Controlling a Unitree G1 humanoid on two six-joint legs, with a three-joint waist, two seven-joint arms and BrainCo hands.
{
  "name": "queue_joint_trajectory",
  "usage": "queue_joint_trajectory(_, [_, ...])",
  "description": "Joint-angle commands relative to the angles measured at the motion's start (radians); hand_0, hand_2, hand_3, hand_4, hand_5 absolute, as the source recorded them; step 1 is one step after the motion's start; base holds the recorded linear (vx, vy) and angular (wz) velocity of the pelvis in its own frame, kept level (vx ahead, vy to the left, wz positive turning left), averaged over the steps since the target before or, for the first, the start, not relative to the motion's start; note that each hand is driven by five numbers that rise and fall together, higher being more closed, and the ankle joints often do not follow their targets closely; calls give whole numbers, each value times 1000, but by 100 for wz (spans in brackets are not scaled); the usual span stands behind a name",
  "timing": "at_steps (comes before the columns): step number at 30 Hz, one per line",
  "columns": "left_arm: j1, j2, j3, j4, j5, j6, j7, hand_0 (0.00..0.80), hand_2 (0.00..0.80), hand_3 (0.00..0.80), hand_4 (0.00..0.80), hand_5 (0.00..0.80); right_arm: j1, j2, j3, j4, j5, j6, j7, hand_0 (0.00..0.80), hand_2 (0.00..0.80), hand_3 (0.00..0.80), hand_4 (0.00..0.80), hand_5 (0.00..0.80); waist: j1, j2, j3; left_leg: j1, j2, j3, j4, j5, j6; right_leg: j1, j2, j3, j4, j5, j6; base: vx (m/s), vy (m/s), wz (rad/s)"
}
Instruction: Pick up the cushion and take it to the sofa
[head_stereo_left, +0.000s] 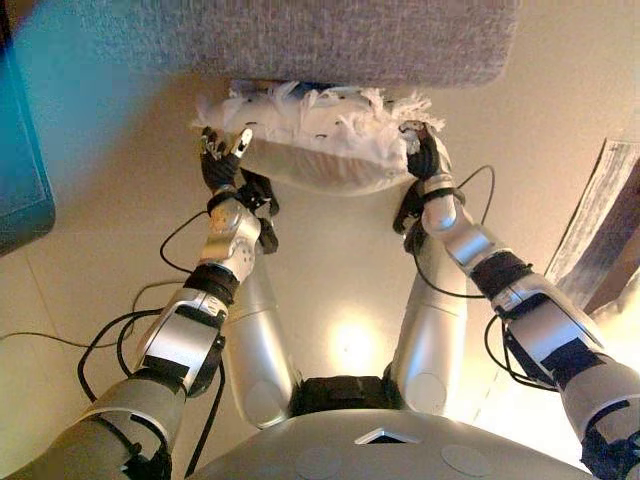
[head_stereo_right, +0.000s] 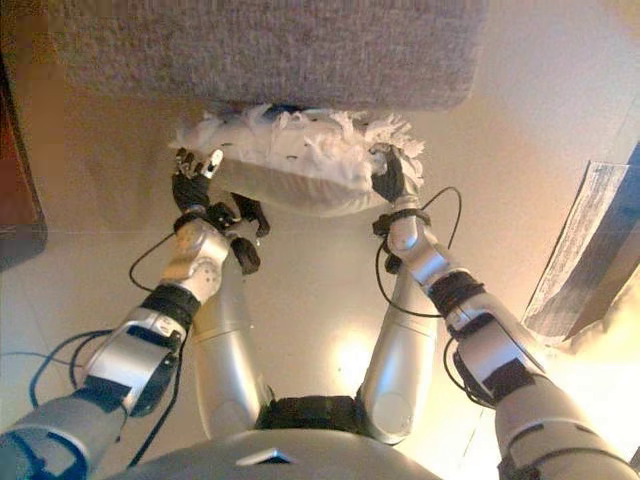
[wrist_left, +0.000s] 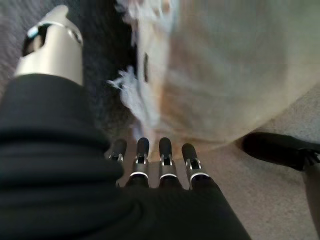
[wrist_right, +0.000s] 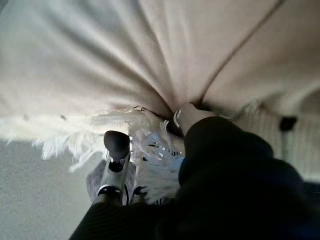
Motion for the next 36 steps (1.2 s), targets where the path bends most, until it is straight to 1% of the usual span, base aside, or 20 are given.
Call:
queue_joint_trajectory(1, [28, 30, 22, -30, 93, 1, 34, 0, 0, 0, 0, 0, -1, -69, -66, -147, -3, -78, 20, 800, 800, 800, 800, 800, -8, -20, -9, 53, 16, -50, 54, -99, -62, 24, 16, 15, -103, 125, 11, 38, -60, -1])
queue_joint_trajectory(3, [29, 38, 33, -20, 102, -8, 63, 0, 0, 0, 0, 0, 6, -77, -70, -151, 13, -65, 29, 800, 800, 800, 800, 800, -6, -24, -9, 56, 22, -52, 63, -103, -60, 30, 12, 13, -91, 119, 11, 30, -65, 0])
queue_joint_trajectory(6, [30, 49, 48, -16, 157, -14, 116, 0, 0, 0, 0, 0, 13, -72, -76, -149, 58, -33, 32, 800, 800, 800, 800, 800, 0, -26, -9, 45, 27, -56, 80, -112, -58, 20, 5, 8, -68, 111, 11, 8, -70, -1])
queue_joint_trajectory(8, [38, 47, 49, -21, 185, -10, 144, 0, 0, 0, 0, 0, 17, -61, -83, -143, 94, -17, 30, 800, 800, 800, 800, 800, 6, -23, -9, 37, 21, -58, 85, -116, -56, 7, 2, 6, -52, 104, 11, -17, -45, -1])
queue_joint_trajectory(10, [41, 41, 48, -13, 193, 13, 169, 0, 0, 0, 0, 0, 13, -48, -87, -129, 121, -11, 25, 800, 800, 800, 800, 800, 9, -18, -9, 27, 12, -60, 84, -119, -54, -9, 1, 4, -37, 96, 8, -36, -23, -1])
queue_joint_trajectory(12, [39, 37, 52, 11, 175, 44, 168, 0, 0, 0, 0, 0, 7, -40, -92, -115, 137, -13, 27, 800, 800, 800, 800, 800, 9, -16, -9, 18, 9, -57, 86, -121, -52, -23, -1, 0, -25, 89, 6, -40, -25, 1])
queue_joint_trajectory(14, [23, 34, 61, 57, 156, 58, 159, 0, 0, 0, 0, 0, -9, -34, -92, -95, 133, -14, 22, 800, 800, 800, 800, 800, 6, -16, -9, 2, 11, -53, 92, -124, -50, -44, -2, 0, -7, 82, 2, -35, -16, 3])
queue_joint_trajectory(16, [11, 37, 66, 89, 122, 52, 139, 0, 0, 0, 0, 0, -22, -43, -88, -92, 131, -12, 12, 800, 800, 800, 800, 800, 3, -16, -9, -11, 8, -57, 95, -125, -52, -59, -2, 3, 3, 76, -1, 0, 0, 0])
queue_joint_trajectory(18, [11, 35, 58, 89, 123, 47, 132, 0, 0, 0, 0, 0, -24, -52, -91, -103, 110, -8, -3, 800, 800, 800, 800, 800, 0, -14, -9, -14, 0, -62, 91, -126, -54, -64, 0, 5, -7, 80, -4, -12, 22, 4])
queue_joint_trajectory(21, [25, 27, 53, 69, 130, 47, 129, 0, 0, 0, 0, 0, -7, -59, -104, -143, 86, 7, -2, 800, 800, 800, 800, 800, -2, -16, -9, 7, -11, -67, 68, -119, -54, -41, 10, 4, -40, 91, -2, 4, 15, 6])
queue_joint_trajectory(23, [47, 17, 54, 55, 127, 45, 123, 0, 0, 0, 0, 0, 19, -73, -115, -179, 63, 19, 10, 800, 800, 800, 800, 800, -4, -22, -9, 47, -22, -70, 33, -109, -54, 2, 20, 0, -87, 103, 1, 6, 7, 2])
queue_joint_trajectory(26, [83, 18, 71, 38, 126, 44, 75, 0, 0, 0, 0, 0, 77, -113, -137, -232, 44, 20, 39, 800, 800, 800, 800, 800, -5, -31, -16, 122, -35, -72, -32, -89, -50, 83, 34, -4, -170, 127, 5, 24, 35, -3])
queue_joint_trajectory(27, [90, 17, 73, 34, 130, 43, 62, 0, 0, 0, 0, 0, 91, -121, -142, -245, 39, 21, 46, 800, 800, 800, 800, 800, -7, -36, -20, 129, -43, -71, -61, -52, -40, 95, 34, -6, -206, 162, -3, 2, 56, -8])
queue_joint_trajectory(32, [162, 22, 94, 3, 136, 48, -4, 0, 0, 0, 0, 0, 211, -168, -187, -318, -13, 6, 107, 800, 800, 800, 800, 800, -3, -64, -66, 271, -64, -73, -165, -33, -28, 243, 55, -14, -323, 183, 8, 99, 57, -13])
queue_joint_trajectory(36, [217, 30, 117, -6, 149, 71, -47, 0, 0, 0, 0, 0, 298, -199, -237, -381, -51, -25, 183, 800, 800, 800, 800, 800, 2, -86, -109, 376, -63, -59, -228, -27, -22, 350, 64, -24, -381, 190, 20, 129, 40, -13])
